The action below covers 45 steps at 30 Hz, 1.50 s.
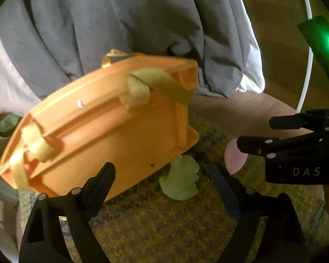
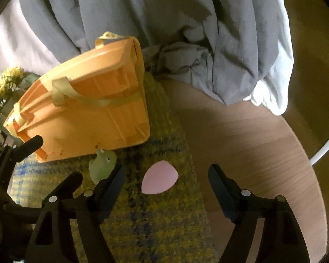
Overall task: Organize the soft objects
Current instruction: 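Move both tools back toward the green frog and pink sponge, then grasp the green frog with the left tool while the right tool grasps the pink sponge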
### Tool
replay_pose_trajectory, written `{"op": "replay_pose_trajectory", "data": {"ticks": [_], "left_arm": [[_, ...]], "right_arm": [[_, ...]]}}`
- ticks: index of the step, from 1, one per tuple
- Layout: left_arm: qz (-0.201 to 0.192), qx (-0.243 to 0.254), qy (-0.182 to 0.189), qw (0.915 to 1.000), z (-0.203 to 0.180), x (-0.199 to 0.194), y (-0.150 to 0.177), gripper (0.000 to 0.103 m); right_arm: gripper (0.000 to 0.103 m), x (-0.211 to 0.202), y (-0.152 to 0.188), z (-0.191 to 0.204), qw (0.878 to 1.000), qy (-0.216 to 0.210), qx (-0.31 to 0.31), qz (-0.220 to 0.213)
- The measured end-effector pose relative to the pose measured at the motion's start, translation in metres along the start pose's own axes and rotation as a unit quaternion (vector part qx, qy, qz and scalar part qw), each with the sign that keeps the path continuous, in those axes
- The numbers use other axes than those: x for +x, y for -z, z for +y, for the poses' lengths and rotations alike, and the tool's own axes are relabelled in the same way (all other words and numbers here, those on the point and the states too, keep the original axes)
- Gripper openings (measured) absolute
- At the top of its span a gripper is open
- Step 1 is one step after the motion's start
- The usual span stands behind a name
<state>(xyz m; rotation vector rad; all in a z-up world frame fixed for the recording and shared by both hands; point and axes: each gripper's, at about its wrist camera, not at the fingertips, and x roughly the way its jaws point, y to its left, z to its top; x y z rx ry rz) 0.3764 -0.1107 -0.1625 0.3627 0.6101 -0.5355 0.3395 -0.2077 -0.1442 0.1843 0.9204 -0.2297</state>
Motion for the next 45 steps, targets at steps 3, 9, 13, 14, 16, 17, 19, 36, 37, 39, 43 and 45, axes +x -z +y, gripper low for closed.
{"op": "replay_pose_trajectory", "data": {"ticks": [3,9,13,14,16,17,19,36,37,39,43,45], "left_arm": [[0.015,0.013,0.019,0.9996,-0.001,0.011,0.001,0.085],[0.032,0.033,0.037,0.9982,-0.005,0.030,0.001,0.077],[0.043,0.042,0.048,0.9970,-0.009,0.041,0.002,0.071],[0.045,0.044,0.049,0.9968,-0.010,0.044,0.003,0.069],[0.052,0.046,0.051,0.9963,-0.011,0.049,0.003,0.065],[0.056,0.044,0.053,0.9961,-0.011,0.051,0.004,0.065],[0.063,0.037,0.060,0.9955,-0.010,0.055,0.004,0.061],[0.070,-0.016,0.055,0.9959,-0.010,0.032,0.009,0.039],[0.070,-0.021,0.053,0.9959,-0.010,0.028,0.010,0.039],[0.064,-0.033,0.051,0.9961,-0.008,0.020,0.010,0.039],[0.050,-0.052,0.037,0.9967,-0.003,0.001,0.008,0.039],[0.043,-0.066,0.032,0.9964,0.002,-0.008,0.006,0.039]], "right_arm": [[0.075,0.010,0.001,-0.003,1.000,-0.003,0.006,0.011],[0.069,0.029,0.002,-0.005,0.999,-0.008,0.012,0.037],[0.065,0.039,0.001,-0.006,0.998,-0.019,0.021,0.050],[0.065,0.042,0.001,-0.006,0.998,-0.020,0.022,0.054],[0.063,0.045,0.000,-0.006,0.998,-0.023,0.024,0.057],[0.060,0.048,0.000,-0.007,0.998,-0.025,0.025,0.059],[0.060,0.052,0.001,-0.007,0.997,-0.031,0.028,0.063],[0.042,0.042,0.002,-0.002,0.997,-0.055,0.025,0.045],[0.042,0.039,0.001,-0.001,0.997,-0.055,0.021,0.043],[0.042,0.030,0.002,0.002,0.998,-0.055,0.016,0.036],[0.042,0.012,0.002,0.005,0.998,-0.059,0.007,0.021],[0.042,0.001,0.003,0.007,0.998,-0.059,0.002,0.012]]}}
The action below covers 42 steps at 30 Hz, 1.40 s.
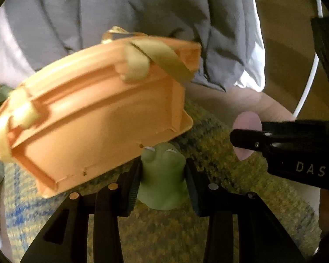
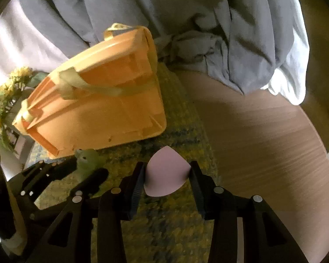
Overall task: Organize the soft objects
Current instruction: 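Grasp the green frog with the left tool while the right tool grasps the pink sponge, then carry both toys over the orange crate and open both tools to drop them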
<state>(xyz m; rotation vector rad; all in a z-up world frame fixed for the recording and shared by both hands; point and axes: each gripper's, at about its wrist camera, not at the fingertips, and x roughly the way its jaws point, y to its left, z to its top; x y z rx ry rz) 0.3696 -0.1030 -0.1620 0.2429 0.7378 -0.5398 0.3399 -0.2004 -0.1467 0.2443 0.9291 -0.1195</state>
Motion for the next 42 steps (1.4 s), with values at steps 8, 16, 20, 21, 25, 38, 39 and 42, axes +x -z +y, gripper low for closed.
{"op": "replay_pose_trajectory", "data": {"ticks": [8,16,20,21,25,38,39,42], "left_arm": [[-0.042,-0.046,-0.040,0.9973,0.014,-0.055,0.004,0.039],[-0.071,-0.074,-0.082,0.9913,0.015,-0.105,0.016,0.039],[-0.086,-0.085,-0.100,0.9876,0.015,-0.131,0.021,0.039],[-0.088,-0.087,-0.103,0.9870,0.016,-0.135,0.021,0.039],[-0.103,-0.092,-0.117,0.9833,0.016,-0.155,0.021,0.039],[-0.156,-0.100,-0.145,0.9721,0.024,-0.189,0.001,0.039],[-0.160,-0.100,-0.147,0.9710,0.025,-0.190,-0.002,0.039],[-0.170,-0.100,-0.156,0.9679,0.027,-0.194,-0.012,0.039]], "right_arm": [[0.042,-0.033,0.003,0.016,0.999,-0.013,-0.024,-0.039],[0.042,-0.069,0.013,0.037,0.995,-0.035,-0.059,-0.075],[0.042,-0.083,0.017,0.044,0.992,-0.045,-0.074,-0.090],[0.042,-0.087,0.018,0.046,0.991,-0.049,-0.077,-0.094],[0.042,-0.102,0.019,0.053,0.989,-0.061,-0.086,-0.108],[0.042,-0.132,0.003,0.067,0.979,-0.083,-0.094,-0.162],[0.042,-0.134,0.000,0.068,0.977,-0.084,-0.095,-0.169],[0.042,-0.140,-0.011,0.071,0.974,-0.088,-0.095,-0.186]]}}
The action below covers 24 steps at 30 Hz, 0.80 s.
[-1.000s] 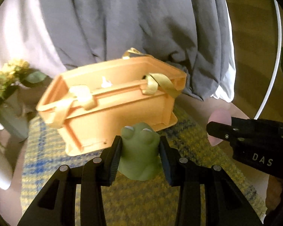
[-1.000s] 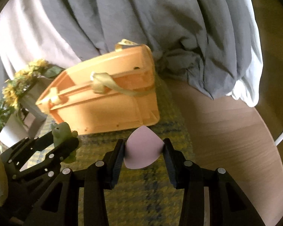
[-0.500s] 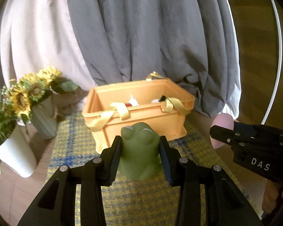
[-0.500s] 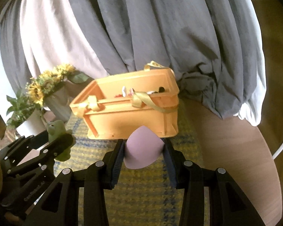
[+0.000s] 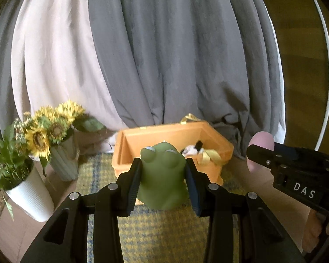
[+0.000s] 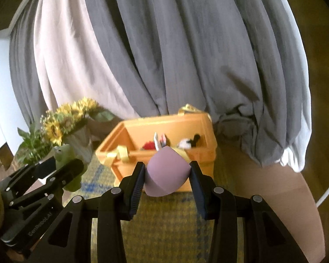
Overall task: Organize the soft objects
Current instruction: 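Carry both toys over the orange crate and open both tools to drop them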
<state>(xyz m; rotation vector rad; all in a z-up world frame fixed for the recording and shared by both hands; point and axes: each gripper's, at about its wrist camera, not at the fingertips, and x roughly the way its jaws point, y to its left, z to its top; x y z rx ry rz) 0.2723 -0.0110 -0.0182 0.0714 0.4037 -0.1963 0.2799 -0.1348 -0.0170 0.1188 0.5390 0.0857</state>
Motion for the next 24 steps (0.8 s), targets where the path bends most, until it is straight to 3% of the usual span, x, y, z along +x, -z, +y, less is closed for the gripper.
{"op": "replay_pose_trajectory", "data": {"ticks": [11,24], "left_arm": [[-0.018,0.001,-0.006,0.9998,0.009,0.021,-0.035,0.039],[-0.002,0.019,-0.001,0.9998,0.024,0.077,-0.071,0.039]], "right_arm": [[0.042,0.015,-0.036,0.000,0.999,-0.007,-0.004,-0.039],[0.042,0.058,-0.076,-0.001,0.999,-0.014,-0.016,-0.025]]}}
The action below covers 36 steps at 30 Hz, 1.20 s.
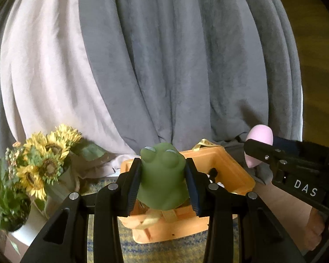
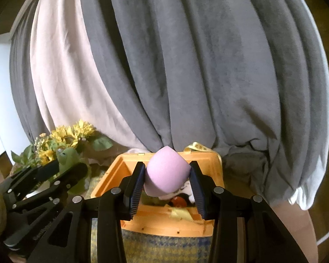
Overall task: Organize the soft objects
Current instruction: 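Carry both toys over the orange crate and open both tools to drop them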
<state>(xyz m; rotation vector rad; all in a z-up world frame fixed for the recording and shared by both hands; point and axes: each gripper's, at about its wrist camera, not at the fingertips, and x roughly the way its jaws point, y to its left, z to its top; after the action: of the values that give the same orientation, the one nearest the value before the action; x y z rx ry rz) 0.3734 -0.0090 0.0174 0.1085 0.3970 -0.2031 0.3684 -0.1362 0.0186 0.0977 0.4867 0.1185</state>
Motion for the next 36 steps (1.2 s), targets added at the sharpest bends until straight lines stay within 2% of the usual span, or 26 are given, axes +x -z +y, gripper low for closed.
{"op": "replay_pose_trajectory", "data": {"ticks": [5,9,17,26,33,35,36], "left_arm": [[0.024,0.013,0.004,0.9996,0.004,0.026,-0.009,0.039],[0.047,0.022,0.004,0.9986,0.006,0.048,-0.015,0.039],[0.105,0.014,0.031,0.9939,0.016,0.094,-0.026,0.039],[0.202,0.004,0.044,0.9784,0.021,0.149,-0.023,0.039],[0.255,0.001,0.049,0.9657,0.025,0.175,-0.016,0.039],[0.263,0.006,0.045,0.9637,0.024,0.181,-0.015,0.041],[0.268,0.007,0.042,0.9624,0.025,0.183,-0.015,0.045]], "right_arm": [[0.042,0.024,-0.015,-0.002,1.000,0.001,-0.012,0.018],[0.042,0.049,-0.025,-0.005,0.999,-0.001,-0.014,0.046],[0.042,0.099,-0.037,-0.014,0.993,-0.004,-0.007,0.114],[0.042,0.151,-0.034,-0.023,0.980,-0.007,-0.002,0.197],[0.042,0.183,-0.027,-0.035,0.966,-0.009,0.012,0.258],[0.042,0.189,-0.025,-0.036,0.963,-0.008,0.012,0.270],[0.043,0.191,-0.023,-0.038,0.962,-0.003,0.012,0.274]]}}
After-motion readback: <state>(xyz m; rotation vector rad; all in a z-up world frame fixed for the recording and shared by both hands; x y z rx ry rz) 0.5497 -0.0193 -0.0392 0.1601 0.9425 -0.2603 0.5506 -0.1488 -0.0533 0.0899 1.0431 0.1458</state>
